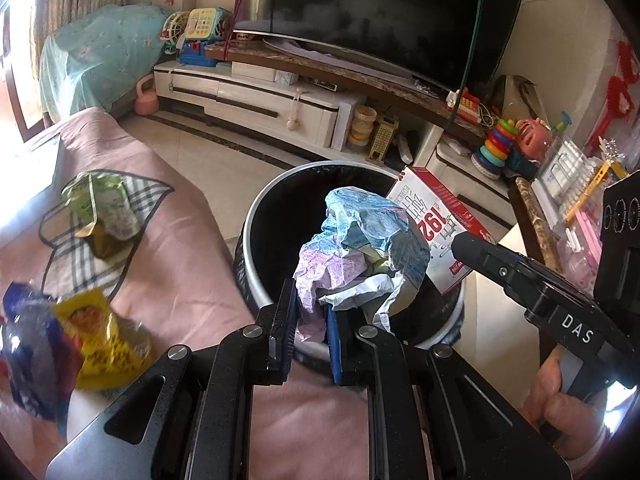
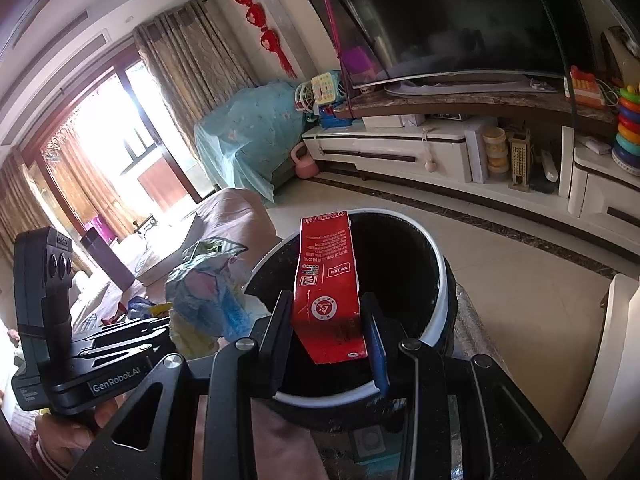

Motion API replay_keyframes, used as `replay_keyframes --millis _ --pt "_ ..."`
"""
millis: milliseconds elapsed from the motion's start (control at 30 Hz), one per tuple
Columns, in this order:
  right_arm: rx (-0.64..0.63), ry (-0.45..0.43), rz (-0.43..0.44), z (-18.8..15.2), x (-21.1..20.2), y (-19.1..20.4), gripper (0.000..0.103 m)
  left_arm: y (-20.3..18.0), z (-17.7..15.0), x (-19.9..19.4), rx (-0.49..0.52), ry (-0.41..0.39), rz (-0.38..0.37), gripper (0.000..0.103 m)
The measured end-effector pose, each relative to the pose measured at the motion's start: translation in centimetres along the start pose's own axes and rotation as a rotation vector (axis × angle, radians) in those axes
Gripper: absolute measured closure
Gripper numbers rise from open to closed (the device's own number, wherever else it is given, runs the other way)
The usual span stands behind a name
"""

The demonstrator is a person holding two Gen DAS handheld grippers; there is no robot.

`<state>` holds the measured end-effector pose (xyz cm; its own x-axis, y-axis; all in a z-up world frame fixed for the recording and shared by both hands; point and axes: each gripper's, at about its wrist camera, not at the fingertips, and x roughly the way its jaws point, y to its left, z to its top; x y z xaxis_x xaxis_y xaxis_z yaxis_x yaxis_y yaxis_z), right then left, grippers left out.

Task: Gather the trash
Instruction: 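Carry both items over the black bin and open both tools to drop them, then grasp the white mesh fruit net with the left tool while the right tool grasps the white foam block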

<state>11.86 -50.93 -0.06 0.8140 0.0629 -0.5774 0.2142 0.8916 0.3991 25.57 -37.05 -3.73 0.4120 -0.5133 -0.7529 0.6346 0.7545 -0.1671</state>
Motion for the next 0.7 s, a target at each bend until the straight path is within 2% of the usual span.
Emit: replay_keyframes --millis 67,100,133,167,200,233,267,367,433,500,567,633,700 --pt "0.003 0.007 -0.013 0.5 0.7 -0.3 0.069 0.0 0.4 0.7 -0.001 0.01 0.005 0.088" --pt "0.01 0.016 -0.016 0.6 1.0 -0.6 0.067 0.0 0.5 1.0 -0.004 0.017 0.006 0.082" --pt "0.022 0.03 -0.019 0.7 1.5 -1.0 0.065 0.0 0.5 1.3 -0.006 0.026 0.006 0.071" --pt "0.035 0.043 -0.017 0.7 1.9 -1.3 0.063 -0.1 0.5 1.3 -0.009 0.027 0.003 0.066" --pt "0.043 0.048 -0.016 0.6 2.1 -1.6 0.06 -0.1 0.4 1.2 -0.009 0.021 0.001 0.056" --pt "0.053 0.05 -0.016 0.5 2.1 -1.8 0.05 0.0 0.1 1.0 -0.01 0.014 0.002 0.045" --pt "0.061 0.043 -0.014 0.3 1.8 -1.9 0.041 0.1 -0.2 0.9 -0.013 0.01 0.004 0.042" --pt "0.075 0.022 -0.009 -0.2 1.0 -1.9 0.038 0.4 -1.1 0.1 -0.018 0.003 0.012 0.042" --pt "0.086 0.014 -0.002 -0.4 0.5 -1.8 0.034 0.6 -1.8 -0.7 -0.026 -0.003 0.011 0.036" --pt "0.097 0.003 0.009 -0.6 0.0 -1.5 0.025 0.8 -2.7 -2.0 -0.029 -0.03 0.011 0.033" --pt "0.1 -0.008 0.014 -1.0 -0.7 -1.0 0.007 1.0 -3.8 -3.8 -0.034 -0.068 0.019 0.028" --pt "0.098 -0.032 0.022 -1.6 -1.5 -0.2 0.002 1.5 -5.1 -5.5 -0.043 -0.099 0.018 0.024" --pt "0.091 -0.043 0.033 -2.1 -2.2 0.9 0.002 1.9 -6.1 -6.7 -0.053 -0.11 0.023 0.023"
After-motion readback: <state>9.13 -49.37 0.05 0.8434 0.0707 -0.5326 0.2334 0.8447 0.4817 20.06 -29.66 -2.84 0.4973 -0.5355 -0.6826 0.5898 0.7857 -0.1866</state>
